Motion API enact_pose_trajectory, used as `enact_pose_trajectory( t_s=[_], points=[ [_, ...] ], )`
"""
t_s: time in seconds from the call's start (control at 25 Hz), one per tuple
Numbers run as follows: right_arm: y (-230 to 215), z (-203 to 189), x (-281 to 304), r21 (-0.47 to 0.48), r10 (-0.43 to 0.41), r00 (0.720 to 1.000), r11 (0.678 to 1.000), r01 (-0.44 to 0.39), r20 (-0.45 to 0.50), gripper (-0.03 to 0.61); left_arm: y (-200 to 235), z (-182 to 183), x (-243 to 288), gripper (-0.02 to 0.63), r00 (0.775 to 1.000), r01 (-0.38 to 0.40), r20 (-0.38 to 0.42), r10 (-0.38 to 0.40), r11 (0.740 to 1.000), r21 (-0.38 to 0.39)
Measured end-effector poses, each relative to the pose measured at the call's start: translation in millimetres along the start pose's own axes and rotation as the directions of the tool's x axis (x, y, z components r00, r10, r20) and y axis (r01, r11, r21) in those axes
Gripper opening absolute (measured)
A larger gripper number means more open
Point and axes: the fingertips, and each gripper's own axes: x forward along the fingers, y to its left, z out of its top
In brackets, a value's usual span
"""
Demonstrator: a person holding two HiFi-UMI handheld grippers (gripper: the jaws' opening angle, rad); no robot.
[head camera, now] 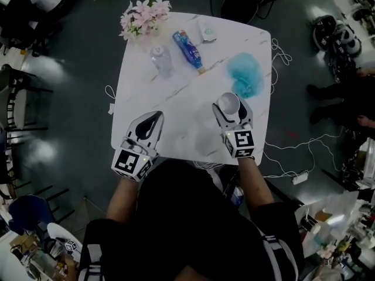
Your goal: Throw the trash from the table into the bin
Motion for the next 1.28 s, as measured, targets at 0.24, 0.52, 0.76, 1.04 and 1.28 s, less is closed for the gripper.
enact_pose_trajectory(
  t_s=[0.24,0.52,0.76,1.04,1.28],
  points=[
    [-10.9,5.3,-65.3,-0.006,-0.026,0.999,1.0,0.026,0.034,0.336,-64.3,2.8,6.2,0.015,0.998,0.058,0.007,-0.058,0.998,0.007],
    [-22.2,-0.6,-151.4,-0.024,-0.088,0.995,0.996,0.089,0.051,0.334,-134.1,2.1,-1.1,0.015,0.988,0.148,0.043,-0.149,0.988,0.037],
    [-36.7,-9.8,-228.0,-0.018,-0.181,0.982,0.983,0.182,0.063,0.334,-197.2,5.6,-0.7,0.015,0.966,0.251,0.049,-0.253,0.967,0.053],
    [-59.7,-27.5,-325.3,0.041,-0.347,0.935,0.938,0.345,0.077,0.334,-286.5,1.3,3.5,0.015,0.904,0.422,0.038,-0.425,0.904,0.076],
    [-66.9,-47.9,-409.3,0.073,-0.458,0.886,0.888,0.453,0.076,0.334,-355.1,-8.1,1.1,0.015,0.845,0.532,0.013,-0.535,0.842,0.084]
  ],
)
